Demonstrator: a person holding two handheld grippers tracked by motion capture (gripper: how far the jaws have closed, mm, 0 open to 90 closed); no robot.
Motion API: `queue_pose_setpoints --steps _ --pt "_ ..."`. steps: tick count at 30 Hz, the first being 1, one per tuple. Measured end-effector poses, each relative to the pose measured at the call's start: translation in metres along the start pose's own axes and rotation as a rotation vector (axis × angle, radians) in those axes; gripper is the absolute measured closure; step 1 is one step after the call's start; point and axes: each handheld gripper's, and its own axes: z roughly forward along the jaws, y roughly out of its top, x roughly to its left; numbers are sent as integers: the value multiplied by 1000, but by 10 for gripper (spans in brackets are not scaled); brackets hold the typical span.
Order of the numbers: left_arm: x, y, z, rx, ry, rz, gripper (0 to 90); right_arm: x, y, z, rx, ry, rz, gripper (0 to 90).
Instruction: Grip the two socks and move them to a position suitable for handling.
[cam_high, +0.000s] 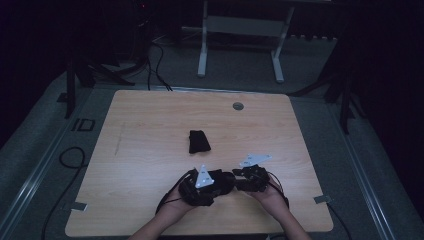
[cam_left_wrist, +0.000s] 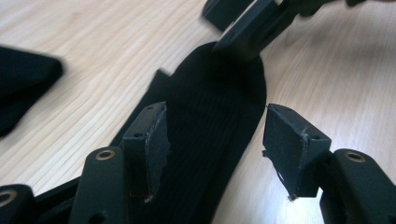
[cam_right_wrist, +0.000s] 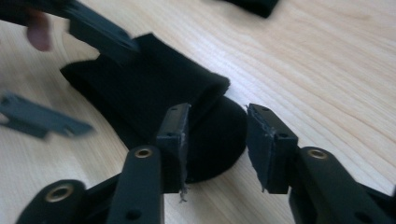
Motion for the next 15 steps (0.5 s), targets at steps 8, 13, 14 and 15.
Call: queue_pose_setpoints --steps 8,13,14,15 --pt "7 0 30 52 17 -4 496 -1 -9 17 97 -26 -55 860" --pt "14 1 25 25 28 -57 759 0 -11 16 100 -36 -69 863" --pt "15 2 22 8 25 -72 763 0 -11 16 102 -40 -67 864" --pt "16 2 18 -4 33 -77 772 0 -11 16 104 -42 -69 864"
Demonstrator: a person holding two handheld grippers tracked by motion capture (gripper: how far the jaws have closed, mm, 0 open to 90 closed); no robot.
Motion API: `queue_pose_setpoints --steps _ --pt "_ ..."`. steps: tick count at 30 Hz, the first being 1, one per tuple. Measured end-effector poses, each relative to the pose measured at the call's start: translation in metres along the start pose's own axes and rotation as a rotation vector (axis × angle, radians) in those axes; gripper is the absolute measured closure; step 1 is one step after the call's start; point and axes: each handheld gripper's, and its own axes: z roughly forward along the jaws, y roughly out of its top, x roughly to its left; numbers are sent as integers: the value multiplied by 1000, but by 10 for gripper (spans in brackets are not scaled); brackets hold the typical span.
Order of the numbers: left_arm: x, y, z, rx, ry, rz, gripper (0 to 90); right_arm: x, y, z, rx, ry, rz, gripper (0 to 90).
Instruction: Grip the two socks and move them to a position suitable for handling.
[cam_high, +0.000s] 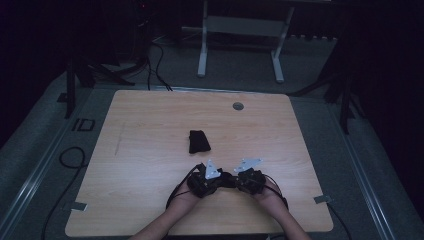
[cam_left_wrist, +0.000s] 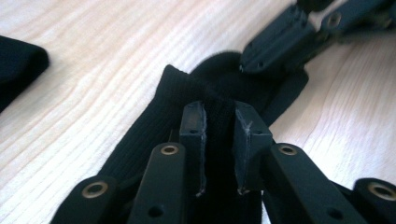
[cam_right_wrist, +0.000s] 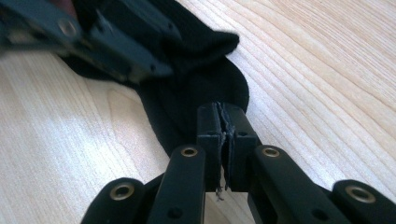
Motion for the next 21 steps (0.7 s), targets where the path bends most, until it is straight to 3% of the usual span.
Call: queue_pose_setpoints --steps 4,5,6,8,9,10,14,16,21 --pt "7 -1 -21 -78 71 -44 820 -1 -3 -1 0 -5 2 864" --pt "7 -1 -21 -78 71 -44 828 -1 -3 -1 0 -5 2 864" --pt "15 -4 -35 -125 87 -99 833 -3 -5 -2 2 -5 15 865" --pt "22 -8 -50 -149 97 -132 838 -5 -6 -4 4 -8 19 864" --pt "22 -8 -50 -149 97 -132 838 -5 -7 -5 8 -8 21 864" --pt "27 -14 -62 -156 111 -149 839 -5 -8 -6 11 -11 18 864" --pt "33 -31 -81 -150 137 -174 837 -7 -12 -11 24 -19 17 863" --pt "35 -43 -86 -134 142 -202 837 -9 -15 -13 24 -25 24 862" --pt "35 -65 -93 -116 148 -219 833 -12 -22 -17 15 -23 52 862"
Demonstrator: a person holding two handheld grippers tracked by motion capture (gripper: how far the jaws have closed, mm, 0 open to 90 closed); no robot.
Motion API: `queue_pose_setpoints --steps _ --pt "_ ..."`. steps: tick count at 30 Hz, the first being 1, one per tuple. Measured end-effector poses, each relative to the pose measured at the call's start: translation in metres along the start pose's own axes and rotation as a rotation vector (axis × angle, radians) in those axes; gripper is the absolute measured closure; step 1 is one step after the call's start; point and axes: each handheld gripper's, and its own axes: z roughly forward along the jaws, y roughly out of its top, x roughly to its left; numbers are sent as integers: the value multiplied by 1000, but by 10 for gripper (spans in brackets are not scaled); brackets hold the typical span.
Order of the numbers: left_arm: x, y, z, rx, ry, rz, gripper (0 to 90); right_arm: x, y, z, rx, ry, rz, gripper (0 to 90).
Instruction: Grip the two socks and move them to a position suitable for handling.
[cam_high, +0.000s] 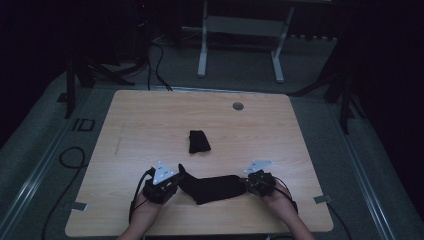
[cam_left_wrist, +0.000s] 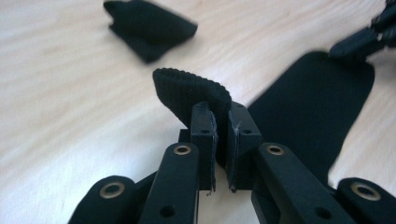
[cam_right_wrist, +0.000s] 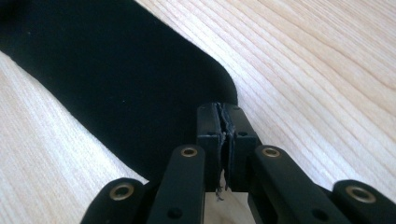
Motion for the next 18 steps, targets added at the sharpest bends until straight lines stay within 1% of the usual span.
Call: queue_pose_setpoints --steps 1,4,5,7,9,11,13,14,15,16,17,18 --pt "2 -8 -2 14 -10 -19 832 -1 -1 -1 -3 1 1 861" --pt "5 -20 -1 53 -29 -24 820 -1 -4 -2 -6 4 10 860" --pt "6 -24 0 64 -28 -26 819 -1 -4 -3 -8 6 12 860" --pt "9 -30 -1 80 -33 -37 809 0 -6 -3 -7 8 14 858" --pt "12 -33 -3 91 -27 -41 789 0 -7 -4 -11 11 17 857" --pt "16 -36 -7 101 -34 -61 743 -1 -8 -4 -12 15 20 856" --pt "21 -40 -13 99 9 -61 702 -1 -8 -5 -10 13 21 856" --pt "25 -42 -16 97 17 -73 648 -2 -8 -5 -8 14 22 857" --pt "28 -44 -20 81 18 -86 634 -2 -8 -6 -4 14 27 857" --pt "31 -45 -23 55 10 -93 634 -2 -8 -6 1 15 31 856" --pt "33 -45 -26 32 -6 -91 638 -3 -8 -7 6 20 34 845" --pt "33 -44 -29 19 -17 -75 659 -4 -7 -8 8 25 35 807"
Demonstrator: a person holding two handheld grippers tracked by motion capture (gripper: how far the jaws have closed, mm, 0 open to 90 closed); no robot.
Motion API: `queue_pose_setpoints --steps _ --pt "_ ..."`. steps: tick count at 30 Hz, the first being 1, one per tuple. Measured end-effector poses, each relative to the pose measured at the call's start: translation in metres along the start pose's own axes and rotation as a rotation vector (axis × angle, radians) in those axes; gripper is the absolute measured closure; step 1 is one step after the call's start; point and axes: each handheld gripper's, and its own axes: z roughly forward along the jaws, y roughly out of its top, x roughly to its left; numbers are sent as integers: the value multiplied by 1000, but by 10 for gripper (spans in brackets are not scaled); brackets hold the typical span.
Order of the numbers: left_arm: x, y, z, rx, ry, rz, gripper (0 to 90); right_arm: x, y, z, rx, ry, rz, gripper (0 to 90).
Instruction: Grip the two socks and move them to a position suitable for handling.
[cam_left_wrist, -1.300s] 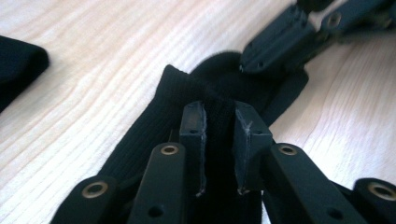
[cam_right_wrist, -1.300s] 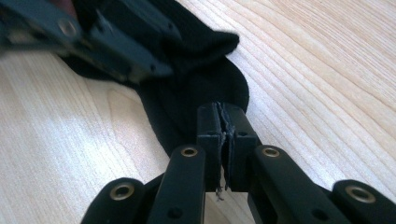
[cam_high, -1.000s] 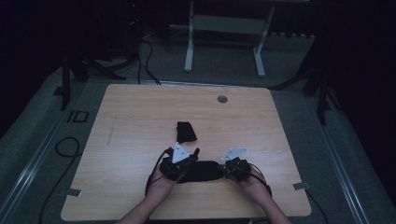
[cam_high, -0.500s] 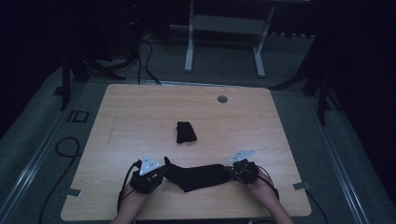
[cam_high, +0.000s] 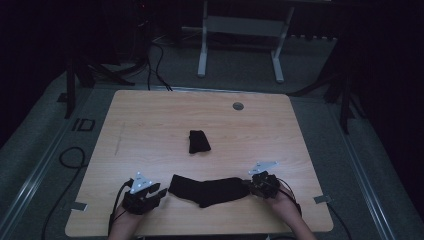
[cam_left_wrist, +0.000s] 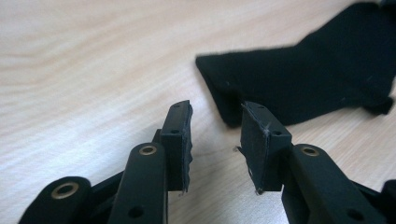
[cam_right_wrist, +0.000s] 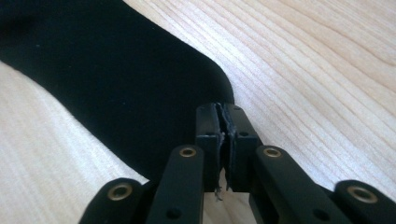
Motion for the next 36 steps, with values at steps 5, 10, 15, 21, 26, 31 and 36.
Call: queue_pose_setpoints --steps 5,10,15,21,26,31,36 --pt "-13 19 1 -35 -6 118 778 4 12 -20 -78 -38 -21 749" --pt "-23 33 22 -38 -38 196 865 17 24 -26 -115 -7 -42 896" --pt "-26 33 49 34 -32 215 900 22 18 -2 -31 -4 -67 897" --pt "-21 27 61 86 -40 212 900 11 7 8 6 -34 -40 898" --pt "-28 27 61 94 -64 228 900 6 1 5 -6 -42 -20 898" --pt "-37 23 60 86 -100 237 899 3 -10 -2 -14 -40 2 898" --pt "-40 21 60 79 -138 224 899 2 -25 -12 -22 -27 23 897"
